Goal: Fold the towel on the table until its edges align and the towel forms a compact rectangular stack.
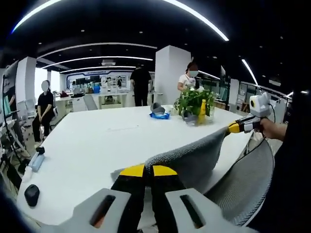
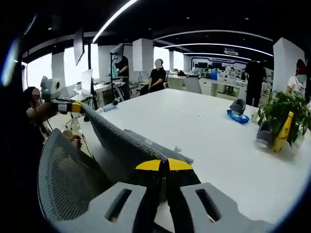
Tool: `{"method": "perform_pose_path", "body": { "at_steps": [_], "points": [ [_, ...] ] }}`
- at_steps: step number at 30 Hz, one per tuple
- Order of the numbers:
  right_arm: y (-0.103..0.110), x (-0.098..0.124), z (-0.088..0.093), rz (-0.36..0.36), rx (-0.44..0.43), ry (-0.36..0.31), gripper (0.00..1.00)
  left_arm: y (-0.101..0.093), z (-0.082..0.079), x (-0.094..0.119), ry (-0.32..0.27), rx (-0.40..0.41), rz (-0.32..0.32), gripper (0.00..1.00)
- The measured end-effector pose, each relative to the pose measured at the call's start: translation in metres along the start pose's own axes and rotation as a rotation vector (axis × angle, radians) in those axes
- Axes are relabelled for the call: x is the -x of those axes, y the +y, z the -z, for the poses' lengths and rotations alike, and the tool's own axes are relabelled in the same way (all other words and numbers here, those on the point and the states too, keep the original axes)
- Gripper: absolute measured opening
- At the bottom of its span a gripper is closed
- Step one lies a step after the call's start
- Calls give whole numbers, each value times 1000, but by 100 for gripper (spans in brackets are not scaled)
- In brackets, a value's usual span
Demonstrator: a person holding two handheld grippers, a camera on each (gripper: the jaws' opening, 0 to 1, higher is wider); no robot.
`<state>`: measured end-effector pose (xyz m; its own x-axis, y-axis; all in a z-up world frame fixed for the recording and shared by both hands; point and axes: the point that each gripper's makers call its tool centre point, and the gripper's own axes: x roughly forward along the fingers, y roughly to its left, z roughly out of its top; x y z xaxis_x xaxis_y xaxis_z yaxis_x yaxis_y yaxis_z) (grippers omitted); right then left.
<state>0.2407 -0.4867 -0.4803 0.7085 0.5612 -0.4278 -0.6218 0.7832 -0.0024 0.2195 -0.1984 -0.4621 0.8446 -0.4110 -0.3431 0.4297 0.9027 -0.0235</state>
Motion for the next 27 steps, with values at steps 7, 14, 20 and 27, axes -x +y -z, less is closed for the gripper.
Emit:
{"method": "perform_pose_path", "body": {
  "at_steps": [7, 14, 20, 27],
  "points": [
    [-8, -23, 4, -24, -4, 28, 0, 16, 18, -14, 85, -68, -9, 3],
    [-13, -43, 9, -44, -9, 56, 0, 29, 30, -32, 110, -33, 9, 3],
    [-20, -62, 18, -51, 1, 106, 0, 41, 41, -53, 148, -47, 26, 3],
    [-31, -79, 26, -47, 2, 149, 0, 51, 46, -75, 158, 10, 52, 3]
  ]
}}
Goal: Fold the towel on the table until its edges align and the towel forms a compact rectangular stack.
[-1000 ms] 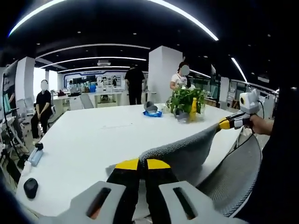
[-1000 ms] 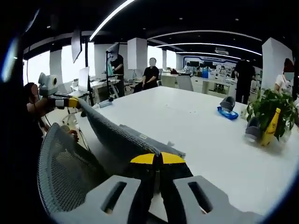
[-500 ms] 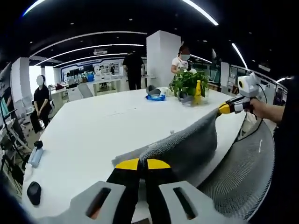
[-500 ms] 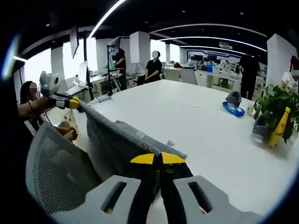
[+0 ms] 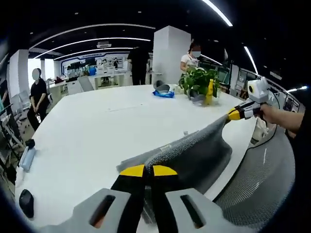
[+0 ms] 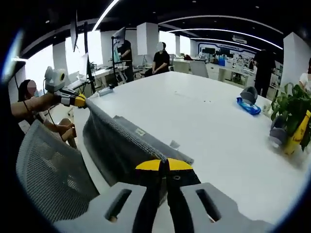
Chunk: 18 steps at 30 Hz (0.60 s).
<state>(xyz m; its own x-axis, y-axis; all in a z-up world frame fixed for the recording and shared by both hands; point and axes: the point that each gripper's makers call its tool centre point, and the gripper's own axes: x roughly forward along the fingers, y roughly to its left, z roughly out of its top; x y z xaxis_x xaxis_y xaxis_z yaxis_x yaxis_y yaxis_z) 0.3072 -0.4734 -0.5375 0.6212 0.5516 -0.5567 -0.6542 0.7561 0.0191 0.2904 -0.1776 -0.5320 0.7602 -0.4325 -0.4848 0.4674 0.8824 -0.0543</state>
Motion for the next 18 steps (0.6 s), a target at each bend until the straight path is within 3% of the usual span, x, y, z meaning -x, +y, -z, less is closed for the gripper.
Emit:
{"method": "perform_pose_path", "body": {
  "at_steps": [10, 15, 18],
  "points": [
    [-17, -29, 13, 8, -22, 84, 0, 8, 13, -28, 69, -33, 33, 3],
    [-23, -44, 18, 11, 8, 133, 0, 14, 25, -42, 134, -49, 44, 3],
    [-27, -50, 22, 19, 13, 158, 0, 15, 23, -48, 134, -60, 47, 3]
  ]
}}
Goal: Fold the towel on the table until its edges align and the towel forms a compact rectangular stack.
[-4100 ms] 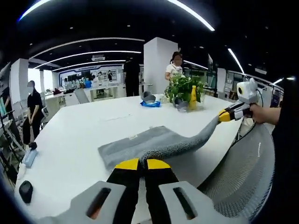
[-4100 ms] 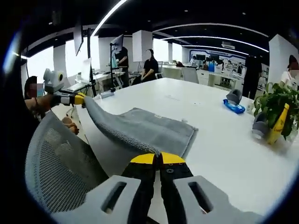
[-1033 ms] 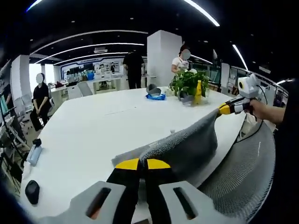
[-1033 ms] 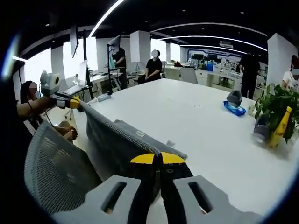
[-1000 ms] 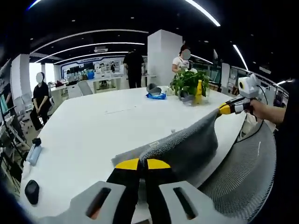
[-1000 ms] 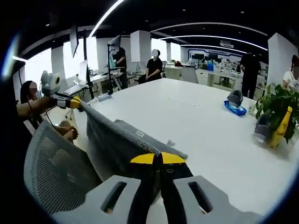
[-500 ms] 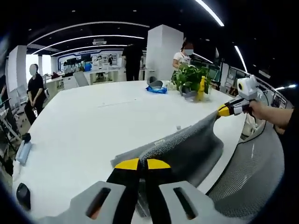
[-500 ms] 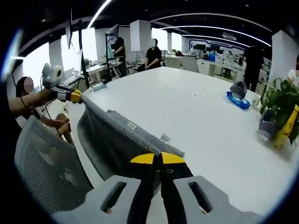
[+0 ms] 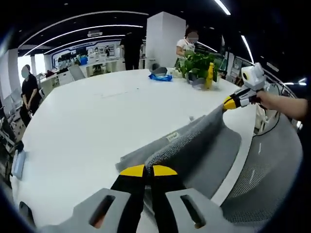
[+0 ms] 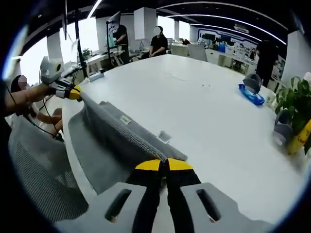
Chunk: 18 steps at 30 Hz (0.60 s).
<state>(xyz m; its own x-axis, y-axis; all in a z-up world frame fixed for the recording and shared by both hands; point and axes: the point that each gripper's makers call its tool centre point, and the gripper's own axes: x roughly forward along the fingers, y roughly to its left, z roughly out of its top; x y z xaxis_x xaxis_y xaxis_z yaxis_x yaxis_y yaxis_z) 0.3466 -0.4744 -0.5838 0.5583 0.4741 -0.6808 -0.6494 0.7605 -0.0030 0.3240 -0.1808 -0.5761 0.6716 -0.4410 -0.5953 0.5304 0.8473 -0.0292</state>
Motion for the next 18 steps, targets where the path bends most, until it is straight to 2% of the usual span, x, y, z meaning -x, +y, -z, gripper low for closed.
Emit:
{"method": "perform_pose_path", "body": {
  "at_steps": [6, 13, 18],
  "points": [
    [-6, -8, 3, -4, -57, 12, 0, 6, -1, -12, 29, -33, -8, 4],
    [-13, -22, 12, 1, -70, 54, 0, 12, 3, -32, 76, -52, -17, 4],
    [-17, -31, 9, 3, -146, 45, 0, 18, 12, -40, 102, -28, -12, 4]
  ]
}}
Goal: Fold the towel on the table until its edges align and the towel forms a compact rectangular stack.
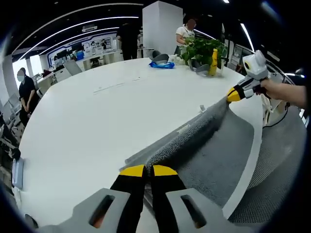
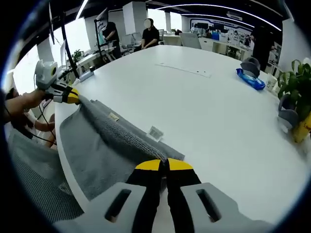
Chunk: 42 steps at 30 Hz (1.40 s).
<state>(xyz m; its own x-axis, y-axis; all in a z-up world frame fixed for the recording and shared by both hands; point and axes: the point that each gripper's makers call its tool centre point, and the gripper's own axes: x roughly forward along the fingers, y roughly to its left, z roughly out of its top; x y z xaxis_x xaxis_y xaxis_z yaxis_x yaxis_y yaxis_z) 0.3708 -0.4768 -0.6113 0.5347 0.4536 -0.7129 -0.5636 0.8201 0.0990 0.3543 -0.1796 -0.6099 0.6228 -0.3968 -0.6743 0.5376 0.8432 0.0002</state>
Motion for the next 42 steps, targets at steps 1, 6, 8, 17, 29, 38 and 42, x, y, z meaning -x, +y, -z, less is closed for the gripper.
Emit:
{"method": "perform_pose_path", "body": {
  "at_steps": [1, 6, 8, 17, 29, 38, 42],
  "points": [
    [-1, -1, 0, 2, -15, -3, 0, 2, 1, -2, 3, 9, 4, 4],
    [-4, -8, 5, 20, -20, 7, 2, 11, -5, -6, -7, -59, -46, 6],
    [-4, -9, 1, 25, -3, -22, 3, 11, -11, -3, -27, -55, -54, 6],
    [-18, 8, -8, 94, -24, -93, 2, 16, -22, 8, -74, -63, -90, 7],
    [-2, 5, 2, 52, -15, -73, 0, -43, -16, 7, -85, -65, 23, 6],
    [72, -11, -2, -292, 115, -4, 0, -125, -21, -11, -42, -174, 249, 6],
    [86, -23, -7, -310, 133, 11, 0, -159, -23, -16, -49, -201, 321, 7]
  ]
}}
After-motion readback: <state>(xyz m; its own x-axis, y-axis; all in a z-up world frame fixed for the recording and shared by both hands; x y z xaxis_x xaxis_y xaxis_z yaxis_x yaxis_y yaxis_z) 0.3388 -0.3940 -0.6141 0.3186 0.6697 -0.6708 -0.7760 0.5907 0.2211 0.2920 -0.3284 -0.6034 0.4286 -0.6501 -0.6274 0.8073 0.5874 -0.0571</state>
